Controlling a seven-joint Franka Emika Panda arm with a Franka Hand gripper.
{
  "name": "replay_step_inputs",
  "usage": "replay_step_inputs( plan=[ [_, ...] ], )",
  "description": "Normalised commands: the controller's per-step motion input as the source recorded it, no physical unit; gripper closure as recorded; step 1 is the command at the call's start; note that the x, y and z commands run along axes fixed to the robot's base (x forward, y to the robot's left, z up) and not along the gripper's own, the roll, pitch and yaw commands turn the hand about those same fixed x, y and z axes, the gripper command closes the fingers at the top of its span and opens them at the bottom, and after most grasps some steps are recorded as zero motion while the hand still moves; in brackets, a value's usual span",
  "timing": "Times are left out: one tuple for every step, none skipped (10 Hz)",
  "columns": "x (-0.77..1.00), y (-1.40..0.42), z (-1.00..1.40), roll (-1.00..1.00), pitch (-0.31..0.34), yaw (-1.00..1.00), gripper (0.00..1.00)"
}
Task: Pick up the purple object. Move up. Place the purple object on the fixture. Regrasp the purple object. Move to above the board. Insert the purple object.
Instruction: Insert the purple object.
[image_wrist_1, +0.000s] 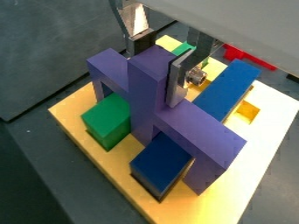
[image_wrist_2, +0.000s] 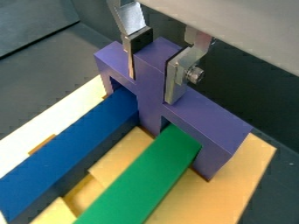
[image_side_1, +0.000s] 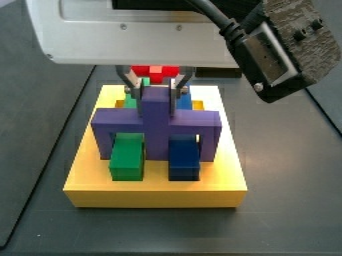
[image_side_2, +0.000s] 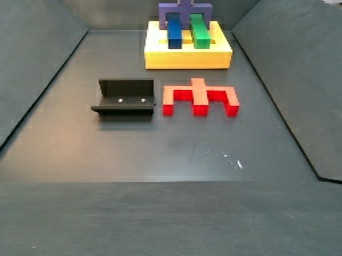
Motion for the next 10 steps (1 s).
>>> replay_step_inputs(
  plan=[
    [0.11, 0.23, 0.00, 0.00, 0.066, 0.00, 1.00],
    [0.00, 0.07, 0.00, 0.02, 0.056, 0.00, 1.00],
    [-0.26, 0.00, 0.05, 0.03, 0.014, -0.12, 1.00],
    [-0.33, 0.00, 0.19, 0.02, 0.000, -0.05, 1.00],
    [-0.21, 0.00, 0.23, 0.00, 0.000, 0.00, 1.00],
    [0.00, 0.00, 0.15, 0.00, 0.000, 0.00, 1.00],
    [0.01, 0.00, 0.00, 0.17, 0.000, 0.05, 1.00],
    [0.06, -0.01, -0.03, 0.29, 0.024, 0.09, 1.00],
    [0.16, -0.03, -0.06, 0.37, 0.060, 0.11, 1.00],
    [0.10, -0.02, -0.05, 0.43, 0.073, 0.12, 1.00]
  ],
)
